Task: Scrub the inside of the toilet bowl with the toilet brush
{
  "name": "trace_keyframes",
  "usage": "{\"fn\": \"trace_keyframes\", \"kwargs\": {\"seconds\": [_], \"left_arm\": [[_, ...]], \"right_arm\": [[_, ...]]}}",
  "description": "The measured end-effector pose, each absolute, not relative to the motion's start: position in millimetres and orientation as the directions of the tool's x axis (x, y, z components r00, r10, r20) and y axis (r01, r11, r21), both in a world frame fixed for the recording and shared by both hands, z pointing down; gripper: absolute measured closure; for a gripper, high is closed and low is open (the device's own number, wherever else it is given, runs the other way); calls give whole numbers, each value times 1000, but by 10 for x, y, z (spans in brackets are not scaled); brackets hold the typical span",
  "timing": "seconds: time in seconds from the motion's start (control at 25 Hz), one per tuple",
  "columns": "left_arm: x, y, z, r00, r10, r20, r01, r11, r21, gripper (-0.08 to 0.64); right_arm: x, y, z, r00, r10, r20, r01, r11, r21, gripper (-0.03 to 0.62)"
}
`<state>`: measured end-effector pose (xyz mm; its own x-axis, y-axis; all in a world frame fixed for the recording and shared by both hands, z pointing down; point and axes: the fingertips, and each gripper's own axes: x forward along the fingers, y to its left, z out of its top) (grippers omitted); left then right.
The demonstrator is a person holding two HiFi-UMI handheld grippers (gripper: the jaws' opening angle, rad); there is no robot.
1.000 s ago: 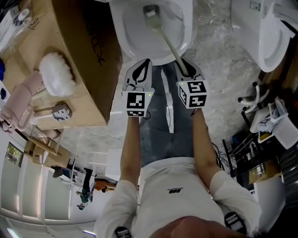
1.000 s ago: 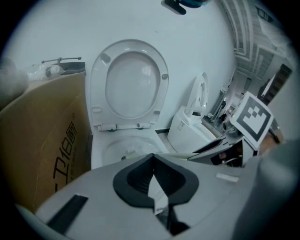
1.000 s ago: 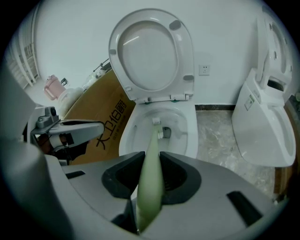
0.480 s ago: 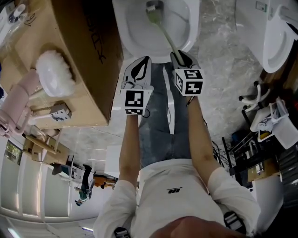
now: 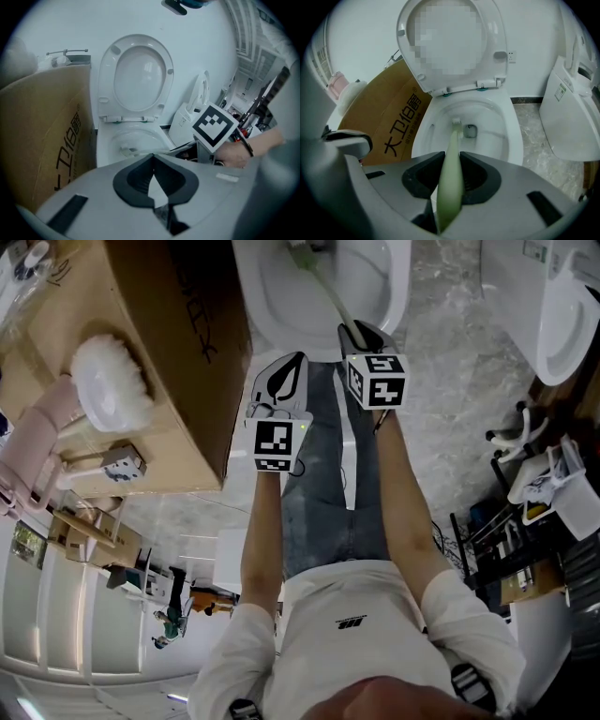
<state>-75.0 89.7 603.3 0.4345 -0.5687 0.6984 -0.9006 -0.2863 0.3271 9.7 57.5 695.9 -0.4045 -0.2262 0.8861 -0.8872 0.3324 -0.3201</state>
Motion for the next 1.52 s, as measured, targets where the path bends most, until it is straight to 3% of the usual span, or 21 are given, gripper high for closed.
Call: {"fn": "trace_keyframes", "kwargs": {"seconds": [0.8,1.52], "left_arm": [[-740,976,6059,431,-568,701,-902,-277,331,551],[-691,993,6057,438,-561,702,-899,-290,328,551]], "right_arm": [[-72,694,6856,-553,-161,817,-832,150,-534,499],[57,1389,6619,-577,-8,817,-805,175,-567,500]]}}
